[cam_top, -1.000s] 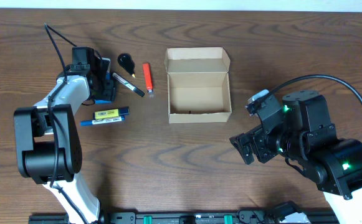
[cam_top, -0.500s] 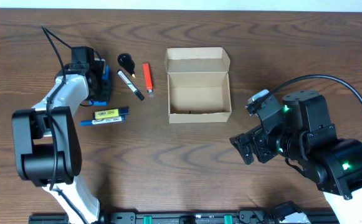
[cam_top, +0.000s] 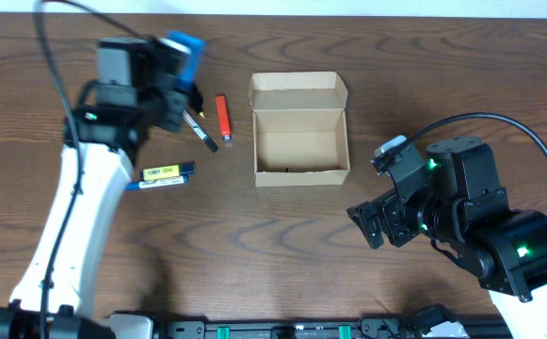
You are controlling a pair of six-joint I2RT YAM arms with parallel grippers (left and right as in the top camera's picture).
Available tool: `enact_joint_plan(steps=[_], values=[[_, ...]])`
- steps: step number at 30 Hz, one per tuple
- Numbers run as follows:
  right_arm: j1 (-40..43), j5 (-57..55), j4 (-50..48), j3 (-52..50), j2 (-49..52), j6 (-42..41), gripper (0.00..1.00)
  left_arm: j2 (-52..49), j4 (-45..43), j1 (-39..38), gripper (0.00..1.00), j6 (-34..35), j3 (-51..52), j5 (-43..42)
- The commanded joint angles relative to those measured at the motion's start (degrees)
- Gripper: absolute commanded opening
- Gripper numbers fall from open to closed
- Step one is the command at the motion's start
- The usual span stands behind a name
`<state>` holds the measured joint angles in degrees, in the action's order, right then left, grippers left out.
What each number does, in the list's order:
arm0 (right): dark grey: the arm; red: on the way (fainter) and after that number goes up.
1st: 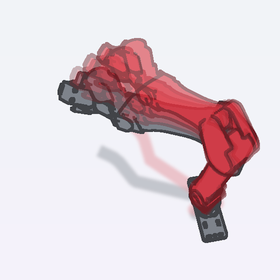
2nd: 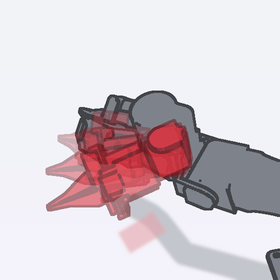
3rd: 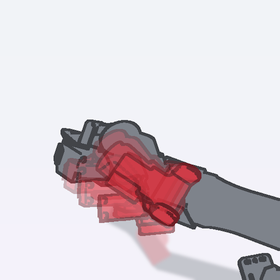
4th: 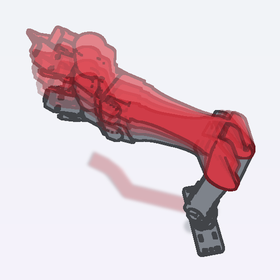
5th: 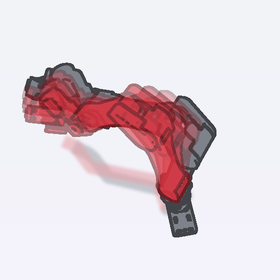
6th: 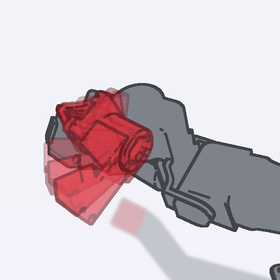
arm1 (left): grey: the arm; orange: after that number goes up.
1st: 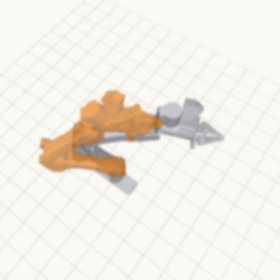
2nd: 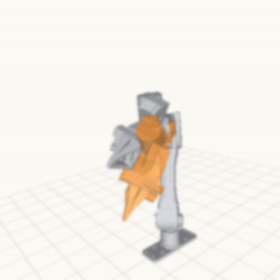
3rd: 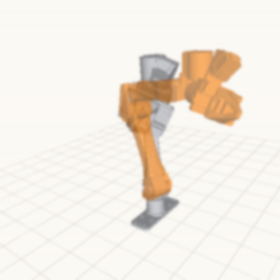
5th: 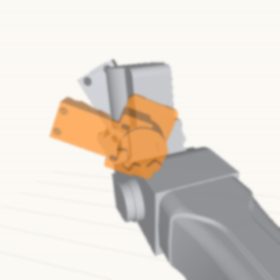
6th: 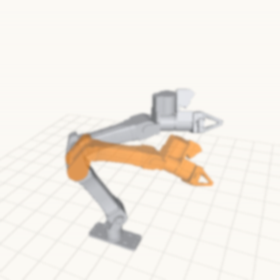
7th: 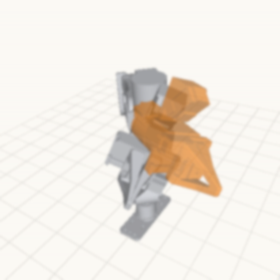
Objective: Pack container
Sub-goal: 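Carry the blue duster with left gripper and lower into box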
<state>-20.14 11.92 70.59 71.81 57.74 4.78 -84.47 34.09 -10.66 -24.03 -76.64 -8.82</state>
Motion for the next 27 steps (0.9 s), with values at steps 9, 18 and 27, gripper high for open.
enact_joint_plan(steps=[9,18,27], values=[[0.35,-0.13,-0.09,0.17,0.13,-0.66,0.99,-3.08,0.50,-16.81,0.05,-23.67,-0.20,-8.02],[0.35,-0.13,-0.09,0.17,0.13,-0.66,0.99,-7.23,4.44,-21.03,0.06,-32.20,-0.17,-8.85],[0.35,-0.13,-0.09,0.17,0.13,-0.66,0.99,-11.69,4.42,-21.05,0.05,-37.86,-0.17,-13.33]])
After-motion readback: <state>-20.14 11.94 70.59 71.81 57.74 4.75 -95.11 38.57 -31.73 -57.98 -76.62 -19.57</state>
